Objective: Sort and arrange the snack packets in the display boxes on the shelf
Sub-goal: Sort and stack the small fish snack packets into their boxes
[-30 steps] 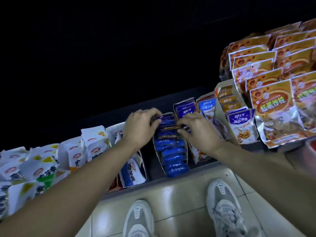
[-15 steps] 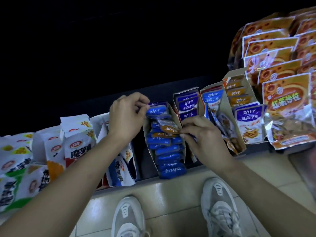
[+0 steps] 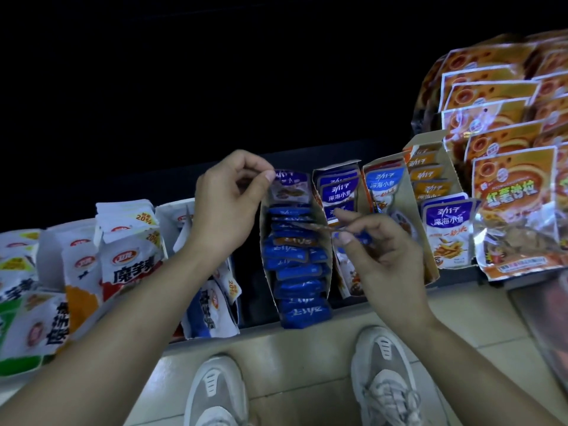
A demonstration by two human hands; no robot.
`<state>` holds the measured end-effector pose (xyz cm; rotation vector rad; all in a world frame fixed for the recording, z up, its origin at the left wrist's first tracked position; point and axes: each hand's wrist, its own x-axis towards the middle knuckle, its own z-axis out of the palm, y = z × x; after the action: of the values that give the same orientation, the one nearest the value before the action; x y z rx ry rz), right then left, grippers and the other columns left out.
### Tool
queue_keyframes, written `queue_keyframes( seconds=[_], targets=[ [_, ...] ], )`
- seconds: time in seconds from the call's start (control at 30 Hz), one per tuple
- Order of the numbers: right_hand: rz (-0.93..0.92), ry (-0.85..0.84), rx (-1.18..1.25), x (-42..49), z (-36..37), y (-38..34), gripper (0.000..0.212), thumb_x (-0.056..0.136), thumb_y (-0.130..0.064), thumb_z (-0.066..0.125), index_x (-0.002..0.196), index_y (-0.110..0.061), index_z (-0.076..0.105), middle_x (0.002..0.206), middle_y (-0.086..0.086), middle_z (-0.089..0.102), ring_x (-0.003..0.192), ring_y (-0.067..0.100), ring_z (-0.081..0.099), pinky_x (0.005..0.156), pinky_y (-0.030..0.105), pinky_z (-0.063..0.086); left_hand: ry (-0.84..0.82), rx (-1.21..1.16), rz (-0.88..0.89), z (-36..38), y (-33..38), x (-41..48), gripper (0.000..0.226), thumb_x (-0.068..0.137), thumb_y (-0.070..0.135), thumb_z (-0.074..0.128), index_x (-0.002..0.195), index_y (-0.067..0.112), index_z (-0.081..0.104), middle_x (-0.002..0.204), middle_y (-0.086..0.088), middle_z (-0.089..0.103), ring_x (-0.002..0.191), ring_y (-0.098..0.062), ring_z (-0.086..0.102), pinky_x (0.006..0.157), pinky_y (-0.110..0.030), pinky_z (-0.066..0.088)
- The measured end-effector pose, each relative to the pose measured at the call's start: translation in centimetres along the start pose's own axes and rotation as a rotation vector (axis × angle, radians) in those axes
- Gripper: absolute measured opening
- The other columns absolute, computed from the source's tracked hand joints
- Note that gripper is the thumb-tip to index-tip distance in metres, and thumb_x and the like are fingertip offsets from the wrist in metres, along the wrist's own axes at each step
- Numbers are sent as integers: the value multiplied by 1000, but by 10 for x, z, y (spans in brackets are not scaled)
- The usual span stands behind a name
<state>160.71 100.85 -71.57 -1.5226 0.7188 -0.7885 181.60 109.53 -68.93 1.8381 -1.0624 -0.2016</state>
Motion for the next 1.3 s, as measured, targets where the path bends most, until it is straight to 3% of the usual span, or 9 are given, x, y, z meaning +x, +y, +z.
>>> queue_keyframes(
  seconds=[0.1,0.2,0.4,0.6,0.77,0.87,1.03,1.13,1.3],
  targets=[
    [-9,45,111,8,-3,-13,10,90,1,63,93,-7,60,103,6,75,100,20,72,87,34,59,36,-113,55,-1,7,2,6,101,19,60,105,16,64,99,3,68,95,-14,67,85,-33,56],
    [-33,50,93,12,-6,-20,13,88,-2,67,97,-10,62,91,7,75,91,21,74,83,29,58,22,-163,91,-2,19,5,6,100,15,62,105,13,65,98,5,68,95,-12,68,84,-27,56],
    [-39,-27,-82,19,-3,-20,59,84,0,74,138,-15,53,88,5,71,90,10,70,83,15,52,-133,-239,132,2,35,8,4,94,14,70,95,10,68,89,8,70,82,-3,68,73,-16,53],
    [-35,-50,-183,33,-1,-21,22,87,-13,73,109,-15,72,97,6,72,90,12,69,77,21,56,-314,-311,92,2,33,11,23,89,21,76,108,10,69,104,-1,75,94,-12,73,82,-28,60],
    [20,74,-165,33,-2,-16,3,86,-19,75,88,-17,74,81,3,73,80,18,71,69,37,60,-247,-114,22,0,18,2,50,81,47,75,123,24,62,116,9,68,100,-12,67,82,-31,56],
    [15,71,-151,33,-3,-14,10,85,-21,76,86,-11,75,81,9,73,79,27,71,68,45,59,-236,-21,33,13,22,-8,38,81,38,81,113,24,68,98,12,71,92,-9,68,77,-30,56],
    [123,32,124,31,-10,-18,24,85,-29,67,97,-9,73,95,8,76,85,24,74,72,32,60,-252,-7,114,16,21,-7,9,85,16,81,93,16,76,85,7,67,78,-14,65,67,-26,53],
    [109,161,230,33,-21,-17,19,89,-24,64,99,-10,72,99,3,77,96,20,73,76,28,59,-329,30,146,8,19,-15,7,85,11,80,90,14,78,84,9,68,80,-10,65,69,-16,47],
    [-155,254,-194,39,-46,-23,11,97,-15,65,102,-9,72,84,6,73,77,19,72,68,34,58,-327,75,90,-7,13,-29,13,85,10,78,90,22,77,86,19,71,83,0,68,72,-10,49]
  ],
)
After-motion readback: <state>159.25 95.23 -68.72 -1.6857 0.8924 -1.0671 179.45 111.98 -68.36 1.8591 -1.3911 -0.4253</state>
